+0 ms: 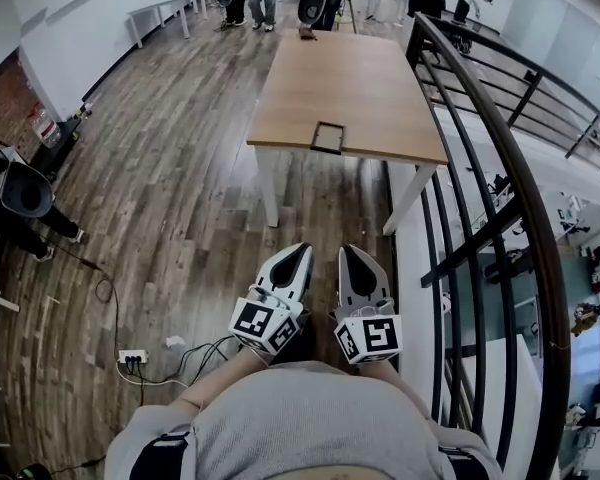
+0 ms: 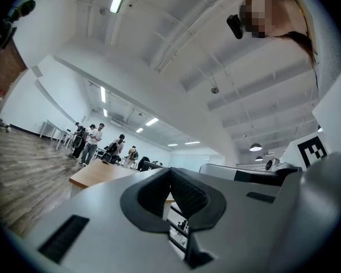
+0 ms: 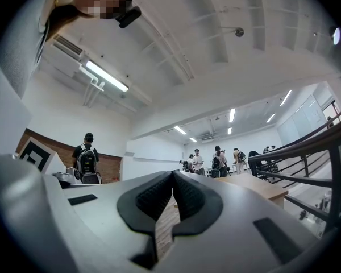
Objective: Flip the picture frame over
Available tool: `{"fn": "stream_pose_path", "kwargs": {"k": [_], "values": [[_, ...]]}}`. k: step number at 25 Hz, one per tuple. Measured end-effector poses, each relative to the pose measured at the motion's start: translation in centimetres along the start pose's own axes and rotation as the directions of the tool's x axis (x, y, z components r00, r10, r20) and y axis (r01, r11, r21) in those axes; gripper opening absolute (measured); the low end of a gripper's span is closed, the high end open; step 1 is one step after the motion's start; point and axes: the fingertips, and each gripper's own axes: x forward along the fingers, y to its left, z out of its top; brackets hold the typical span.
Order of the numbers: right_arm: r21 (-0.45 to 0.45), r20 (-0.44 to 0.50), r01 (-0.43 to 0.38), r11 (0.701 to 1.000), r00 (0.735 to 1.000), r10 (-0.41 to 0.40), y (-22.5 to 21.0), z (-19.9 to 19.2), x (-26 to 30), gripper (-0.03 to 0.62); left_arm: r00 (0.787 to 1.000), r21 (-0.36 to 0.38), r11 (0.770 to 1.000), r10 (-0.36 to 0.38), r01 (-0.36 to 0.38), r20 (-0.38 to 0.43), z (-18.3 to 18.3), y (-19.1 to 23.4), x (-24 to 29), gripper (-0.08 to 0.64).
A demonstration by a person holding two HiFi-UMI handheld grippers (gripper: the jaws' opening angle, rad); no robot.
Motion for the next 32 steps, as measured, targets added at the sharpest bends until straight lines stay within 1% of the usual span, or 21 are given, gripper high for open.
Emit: {"fn": "stream_pose_path", "kwargs": {"k": [4, 8, 13, 16, 21, 25, 30, 32], "values": [[-0.017, 0.006, -0.007, 1.0, 1.0, 0.007, -1.1, -0.7, 2.3, 0.017, 1.0, -0.006, 1.0, 0.0, 0.0, 0.013, -0.5, 2.0, 2.5, 0.006], [-0.011, -0.016, 0.018, 1.0, 1.0, -0.018, -3.2, -2.1, 5.9, 0.017, 1.0, -0.017, 1.0, -0.023, 0.023, -0.003, -1.5, 4.3, 6.2, 0.006], [0.0, -0.034, 0.022, 1.0, 0.999, -0.022, -6.8, -2.7, 12.7, 0.017, 0.999, -0.018, 0.999, -0.039, 0.039, -0.014, -1.0, 8.5, 12.9, 0.006], [0.005, -0.041, 0.042, 0.999, 0.998, -0.041, -9.0, -2.7, 17.3, 0.017, 0.999, -0.02, 0.999, -0.042, 0.042, -0.021, -0.5, 11.6, 16.9, 0.006], [0.001, -0.02, 0.061, 0.998, 0.998, -0.061, -12.0, -2.5, 24.3, 0.017, 0.999, -0.007, 0.999, -0.052, 0.051, -0.013, 0.9, 16.8, 23.1, 0.006], [0.003, -0.012, 0.071, 0.997, 0.997, -0.071, -14.2, -3.1, 29.2, 0.017, 0.998, 0.006, 0.998, -0.057, 0.057, -0.018, 1.1, 20.3, 27.1, 0.006], [0.008, -0.019, 0.077, 0.997, 0.997, -0.077, -15.5, -3.3, 32.1, 0.017, 0.998, -0.001, 0.999, -0.054, 0.054, -0.024, 1.0, 22.5, 29.6, 0.006], [-0.009, -0.018, 0.074, 0.997, 0.997, -0.075, -16.3, -3.2, 32.8, 0.017, 0.998, -0.002, 0.999, -0.05, 0.05, -0.028, 0.8, 22.8, 30.7, 0.006]]}}
